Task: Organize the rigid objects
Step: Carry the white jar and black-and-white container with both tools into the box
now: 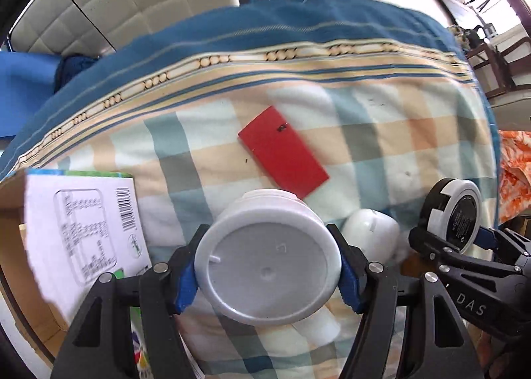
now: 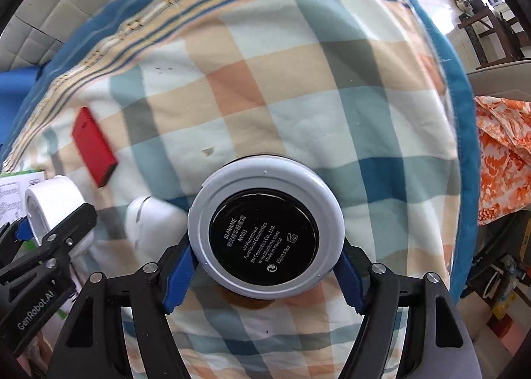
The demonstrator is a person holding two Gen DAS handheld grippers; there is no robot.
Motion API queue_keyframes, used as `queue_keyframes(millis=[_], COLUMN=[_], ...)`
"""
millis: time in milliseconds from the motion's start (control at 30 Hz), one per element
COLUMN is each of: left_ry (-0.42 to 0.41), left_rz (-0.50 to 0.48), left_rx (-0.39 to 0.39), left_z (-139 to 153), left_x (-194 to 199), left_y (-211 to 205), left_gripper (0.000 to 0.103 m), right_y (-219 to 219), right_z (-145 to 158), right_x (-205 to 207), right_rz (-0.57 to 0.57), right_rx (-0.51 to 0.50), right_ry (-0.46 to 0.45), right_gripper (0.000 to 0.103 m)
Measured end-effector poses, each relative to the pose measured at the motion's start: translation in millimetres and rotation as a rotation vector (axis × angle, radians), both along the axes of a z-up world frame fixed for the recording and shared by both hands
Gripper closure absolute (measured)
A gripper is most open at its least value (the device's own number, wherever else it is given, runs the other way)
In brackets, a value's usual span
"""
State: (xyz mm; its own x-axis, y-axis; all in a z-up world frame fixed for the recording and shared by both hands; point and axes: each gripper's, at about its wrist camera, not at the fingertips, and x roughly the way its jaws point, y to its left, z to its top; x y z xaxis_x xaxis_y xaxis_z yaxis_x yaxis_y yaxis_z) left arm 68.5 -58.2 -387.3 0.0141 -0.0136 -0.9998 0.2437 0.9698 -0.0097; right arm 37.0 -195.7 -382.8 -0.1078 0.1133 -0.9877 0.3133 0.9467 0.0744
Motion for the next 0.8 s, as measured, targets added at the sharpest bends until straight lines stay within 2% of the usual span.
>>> queue_keyframes(millis=[233,400,567,800], left_ry=[-0.076,-0.13,-0.182,-0.224], left_rz=[-0.01,0.001,0.023,0.08], left_rx=[-0.081,-0.13,-0.098,-0.063], left_z=[58,109,140,163], left_x=[-24,-50,-67,-89], left_y=[10,41,89,161], left_gripper=[0.038,0.037,0.037,0.037], right_y=[15,44,86,167], right_z=[54,108,149,168], right_x=[-30,-43,-57,-70], right_rz=[0.026,0.049,0.081,0.123], right_rx=[0.016,0.054,0.062,0.063], right_ry=[-0.088,-0.145,-0.201,-0.25], right_gripper=[0.028,0.028,0.028,0.028])
